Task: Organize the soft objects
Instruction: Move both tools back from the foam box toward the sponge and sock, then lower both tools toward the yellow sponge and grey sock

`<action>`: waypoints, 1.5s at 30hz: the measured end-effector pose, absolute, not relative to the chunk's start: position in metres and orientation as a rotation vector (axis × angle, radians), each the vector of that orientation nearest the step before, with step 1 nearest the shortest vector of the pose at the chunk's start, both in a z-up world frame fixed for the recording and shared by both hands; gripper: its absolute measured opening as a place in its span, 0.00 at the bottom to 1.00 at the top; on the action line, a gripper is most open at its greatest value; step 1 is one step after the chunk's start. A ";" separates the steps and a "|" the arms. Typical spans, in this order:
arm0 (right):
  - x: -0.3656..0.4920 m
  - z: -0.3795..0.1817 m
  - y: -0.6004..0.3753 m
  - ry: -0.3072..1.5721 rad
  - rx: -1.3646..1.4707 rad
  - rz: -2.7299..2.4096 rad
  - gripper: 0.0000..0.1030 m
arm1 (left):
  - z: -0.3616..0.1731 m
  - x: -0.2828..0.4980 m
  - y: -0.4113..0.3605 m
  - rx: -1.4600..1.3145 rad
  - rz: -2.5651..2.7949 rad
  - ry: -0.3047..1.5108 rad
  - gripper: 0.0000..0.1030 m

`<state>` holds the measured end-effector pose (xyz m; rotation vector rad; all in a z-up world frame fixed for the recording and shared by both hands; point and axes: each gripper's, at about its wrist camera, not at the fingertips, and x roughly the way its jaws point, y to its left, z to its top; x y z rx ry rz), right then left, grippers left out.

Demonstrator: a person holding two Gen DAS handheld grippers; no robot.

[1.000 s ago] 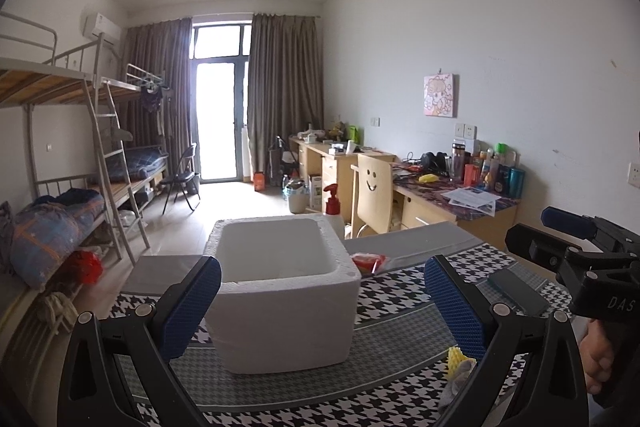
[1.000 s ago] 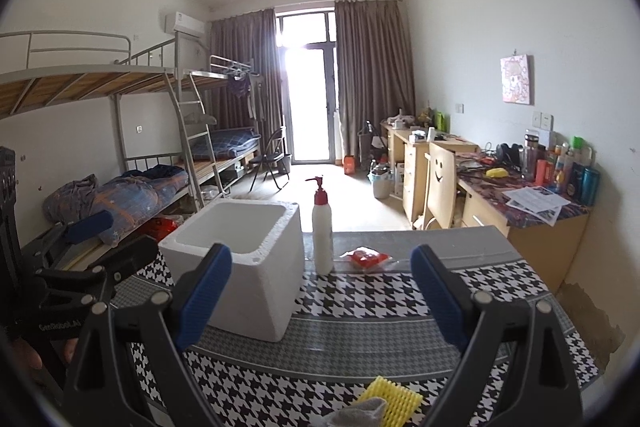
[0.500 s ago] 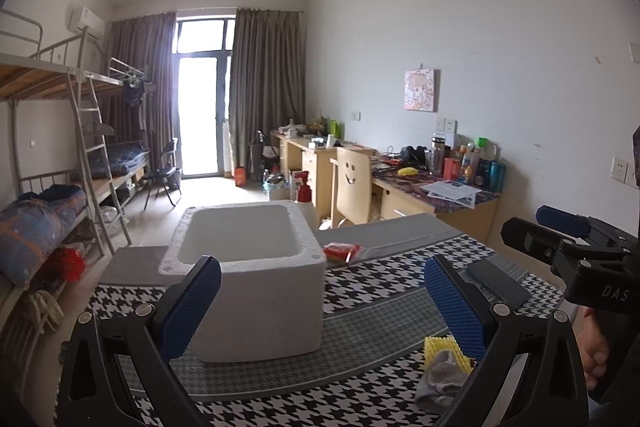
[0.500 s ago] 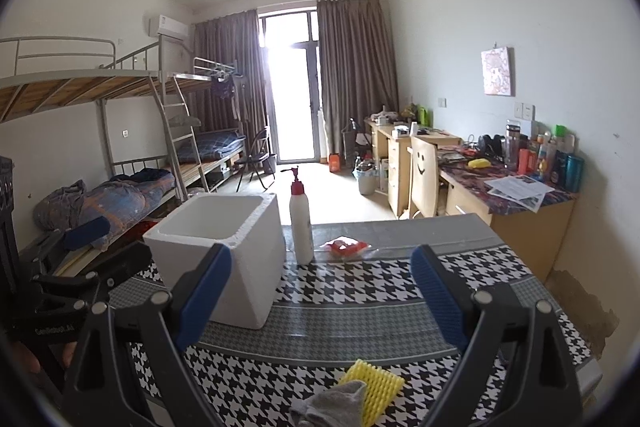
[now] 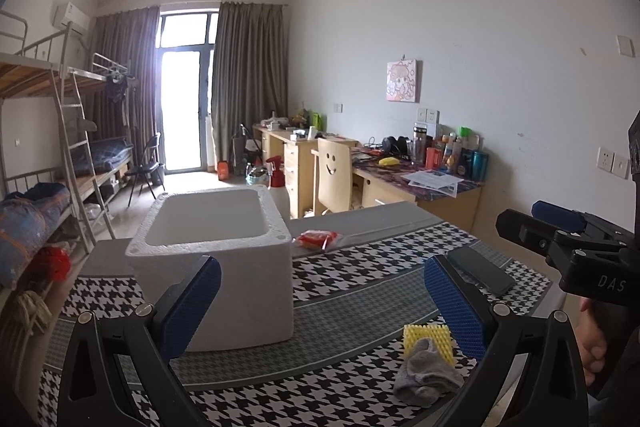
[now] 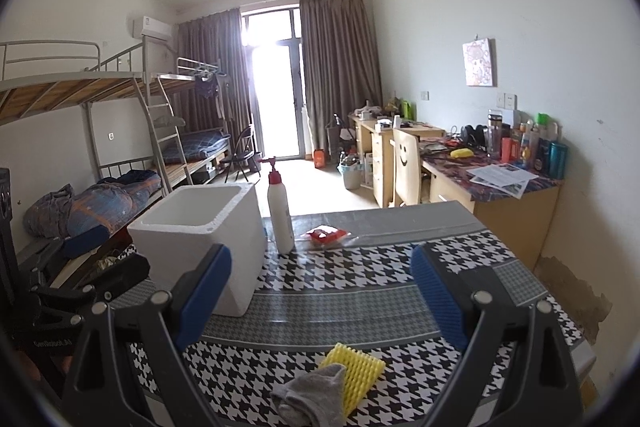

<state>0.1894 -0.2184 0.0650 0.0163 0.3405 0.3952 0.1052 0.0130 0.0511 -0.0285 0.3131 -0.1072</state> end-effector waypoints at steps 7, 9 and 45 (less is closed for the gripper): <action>0.186 0.058 -0.226 0.344 0.013 0.369 0.91 | 0.042 0.109 0.001 -0.016 -0.143 0.344 0.99; 0.186 0.056 -0.229 0.354 0.021 0.365 0.91 | 0.039 0.109 -0.002 -0.013 -0.148 0.350 0.99; 0.182 0.022 -0.265 0.430 0.043 0.279 0.91 | -0.003 0.128 -0.044 0.019 -0.230 0.478 0.99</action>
